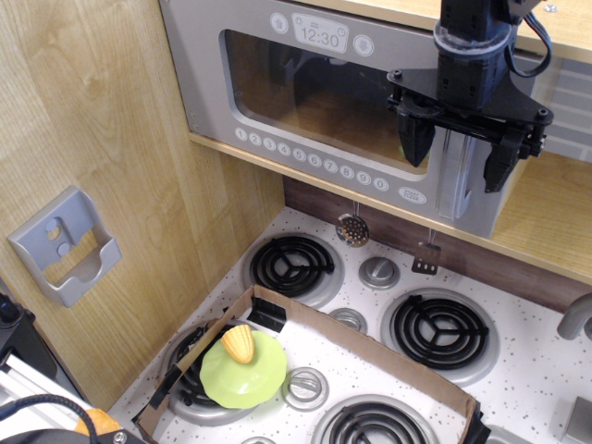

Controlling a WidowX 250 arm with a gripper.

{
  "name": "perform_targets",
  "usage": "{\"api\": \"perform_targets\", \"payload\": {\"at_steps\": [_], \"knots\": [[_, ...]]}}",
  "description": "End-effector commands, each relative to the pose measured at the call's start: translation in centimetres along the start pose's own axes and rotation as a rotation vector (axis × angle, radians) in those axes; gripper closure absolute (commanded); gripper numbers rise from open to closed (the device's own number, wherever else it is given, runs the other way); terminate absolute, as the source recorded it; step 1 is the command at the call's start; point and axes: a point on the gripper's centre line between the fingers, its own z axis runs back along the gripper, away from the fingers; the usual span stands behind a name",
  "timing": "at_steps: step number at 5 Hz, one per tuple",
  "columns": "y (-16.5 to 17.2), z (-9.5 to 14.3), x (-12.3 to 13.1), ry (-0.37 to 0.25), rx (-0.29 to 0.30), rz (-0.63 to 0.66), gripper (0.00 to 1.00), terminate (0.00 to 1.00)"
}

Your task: Open microwave

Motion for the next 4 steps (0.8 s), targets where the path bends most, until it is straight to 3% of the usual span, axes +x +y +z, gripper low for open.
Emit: {"api": "perform_targets", "payload": {"at_steps": [1,4], "knots": [[-0.1,0.9,-0.2,-0.060,0.009,0.019,1.00,0.00],[0.3,0.3,-6.0,-0.013,0.013,0.152,1.00,0.00]]}}
